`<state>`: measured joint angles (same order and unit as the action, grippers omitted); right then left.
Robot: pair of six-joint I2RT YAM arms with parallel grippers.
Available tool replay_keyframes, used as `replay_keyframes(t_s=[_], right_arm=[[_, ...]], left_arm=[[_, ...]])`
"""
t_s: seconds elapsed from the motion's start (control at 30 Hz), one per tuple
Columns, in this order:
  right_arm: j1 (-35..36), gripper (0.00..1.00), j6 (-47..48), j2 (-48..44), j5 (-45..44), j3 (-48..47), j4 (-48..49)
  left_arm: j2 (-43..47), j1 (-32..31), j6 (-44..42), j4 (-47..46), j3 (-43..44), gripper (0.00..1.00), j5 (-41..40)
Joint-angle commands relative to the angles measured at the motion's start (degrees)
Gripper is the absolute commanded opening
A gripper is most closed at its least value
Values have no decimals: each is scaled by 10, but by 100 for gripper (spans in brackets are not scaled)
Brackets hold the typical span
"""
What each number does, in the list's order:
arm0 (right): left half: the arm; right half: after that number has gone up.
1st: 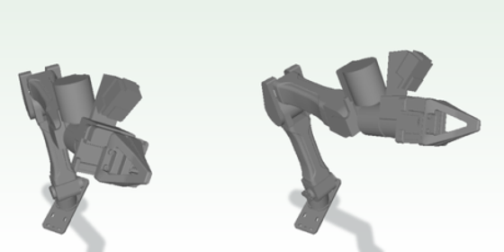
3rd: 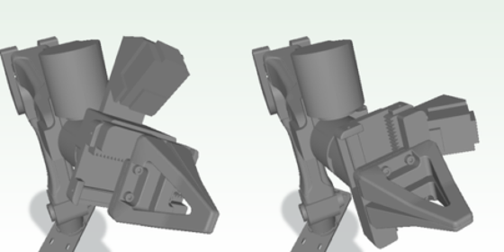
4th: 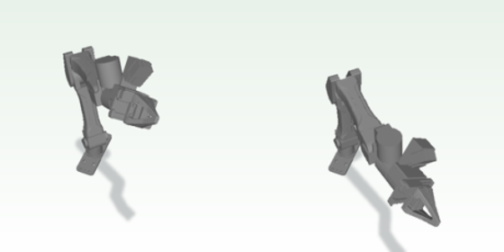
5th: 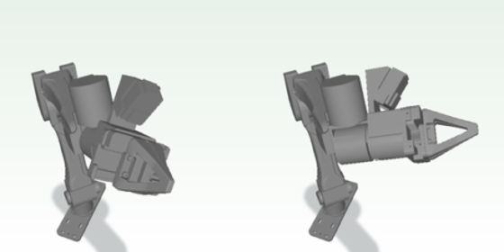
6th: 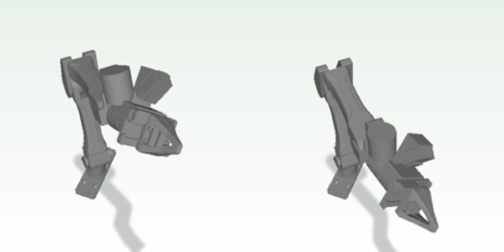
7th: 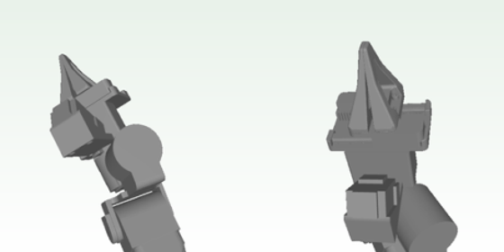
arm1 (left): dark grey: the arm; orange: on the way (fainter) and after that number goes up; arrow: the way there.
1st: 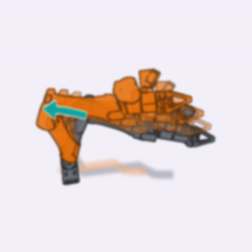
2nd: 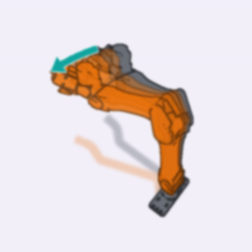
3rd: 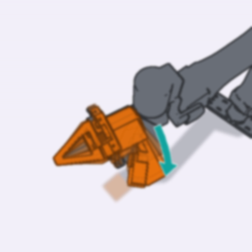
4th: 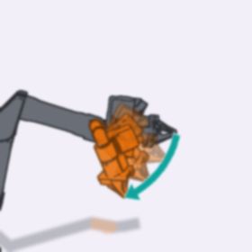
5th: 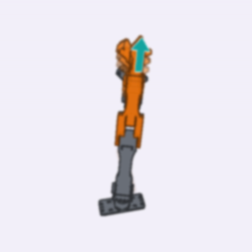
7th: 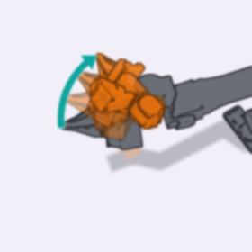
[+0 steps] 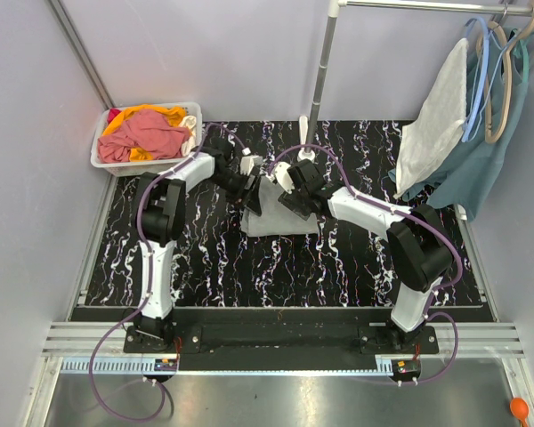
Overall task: Fold and stack the t-shirts
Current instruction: Neatly place the folded tshirt to the corner
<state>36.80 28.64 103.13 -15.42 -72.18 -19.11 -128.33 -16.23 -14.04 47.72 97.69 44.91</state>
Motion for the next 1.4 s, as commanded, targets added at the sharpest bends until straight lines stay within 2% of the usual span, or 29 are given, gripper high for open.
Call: replay_keyframes(t_s=[0.0,0.07,0.17,0.2,0.3,0.4,0.6,0.77,0.9,1.07,1.37], right_arm=[[5,76,0,-13,-2,2,22],[5,76,1,-14,-3,3,21],[4,76,2,-14,-4,4,22],[5,76,2,-14,-5,4,22],[5,76,2,-14,-4,3,22],[5,76,3,-14,-6,4,22],[5,76,11,-22,-15,13,22],[5,76,25,-31,-36,27,22],[5,76,32,-40,-44,41,25],[5,76,41,-53,-54,46,25],[5,76,45,-78,-52,56,20]], left_arm=[[-57,-33,26,-2,14,67,-75],[-62,-42,30,0,19,63,-78],[-63,-52,29,-2,24,48,-88],[-63,-53,28,-1,25,46,-90],[-62,-53,24,0,23,29,-90],[-62,-52,21,-1,21,0,-84],[-30,-41,4,3,-13,0,-100],[44,-7,-22,23,-70,0,-133],[113,18,-55,39,-132,0,-233],[201,55,-77,59,-224,0,-321],[320,224,-140,67,-327,0,-447]])
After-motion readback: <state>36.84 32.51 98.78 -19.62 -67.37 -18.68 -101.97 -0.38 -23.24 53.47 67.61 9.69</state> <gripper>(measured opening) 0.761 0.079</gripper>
